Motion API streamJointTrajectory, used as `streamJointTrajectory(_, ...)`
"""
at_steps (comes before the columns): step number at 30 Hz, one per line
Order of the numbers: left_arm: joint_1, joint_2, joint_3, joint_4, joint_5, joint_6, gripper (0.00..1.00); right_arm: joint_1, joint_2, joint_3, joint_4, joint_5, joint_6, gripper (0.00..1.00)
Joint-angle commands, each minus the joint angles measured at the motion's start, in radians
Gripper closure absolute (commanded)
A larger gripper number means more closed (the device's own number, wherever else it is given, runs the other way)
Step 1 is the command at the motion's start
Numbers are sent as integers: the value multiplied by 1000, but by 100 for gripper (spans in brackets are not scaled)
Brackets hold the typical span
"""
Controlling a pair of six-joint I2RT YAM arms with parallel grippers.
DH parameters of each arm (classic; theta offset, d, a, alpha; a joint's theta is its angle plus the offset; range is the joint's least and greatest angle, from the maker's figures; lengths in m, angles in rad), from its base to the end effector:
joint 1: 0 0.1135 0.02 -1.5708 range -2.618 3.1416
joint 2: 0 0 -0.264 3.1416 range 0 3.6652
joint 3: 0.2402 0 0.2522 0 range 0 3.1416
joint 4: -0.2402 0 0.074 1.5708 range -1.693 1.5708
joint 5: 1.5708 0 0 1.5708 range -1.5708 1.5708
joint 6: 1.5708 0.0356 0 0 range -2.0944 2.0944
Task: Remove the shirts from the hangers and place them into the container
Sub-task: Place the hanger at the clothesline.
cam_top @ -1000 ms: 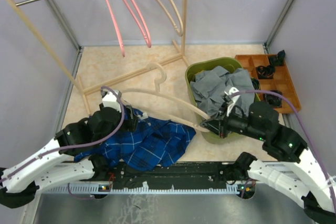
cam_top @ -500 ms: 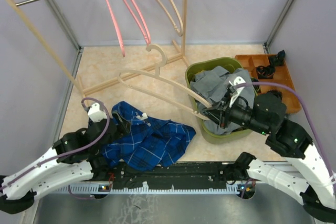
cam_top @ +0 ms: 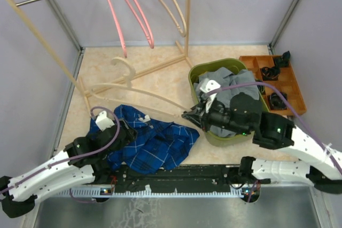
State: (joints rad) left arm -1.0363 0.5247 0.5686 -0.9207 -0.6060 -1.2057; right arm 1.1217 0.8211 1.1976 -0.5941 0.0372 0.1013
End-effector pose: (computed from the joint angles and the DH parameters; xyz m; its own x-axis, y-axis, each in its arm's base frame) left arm 0.0682 -0.0754 0.2371 -0.6271 -0.4478 -0.6374 -0.1795 0.8793 -0.4411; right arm 0.0675 0.1371 0.4289 -0.1827 -0.1463 -0.9722 -0.8704 0.4838 0.0908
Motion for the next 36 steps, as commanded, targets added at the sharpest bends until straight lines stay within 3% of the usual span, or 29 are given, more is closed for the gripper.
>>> streamJointTrajectory(1,1,0,-28,59,32,-43,11,155,94,89,157,335,-86,100)
streamJointTrajectory(8,1,-7,-75,107,76,-63,12,226,273,152,399,567,-99,100)
streamJointTrajectory(14,1,-1,-82,138,86,-43,12,239,499,328,492,641,-120,100)
streamJointTrajectory(22,1,19,-52,165,81,17,12,237,816,775,391,790,-116,100)
streamJointTrajectory(29,1,17,-34,174,85,47,12,209,1126,1274,153,748,-85,100)
streamJointTrajectory(32,1,18,-28,177,87,60,12,178,1188,1354,113,709,-49,100)
streamJointTrajectory(36,1,17,-23,178,89,65,12,141,1183,1320,146,627,-1,100)
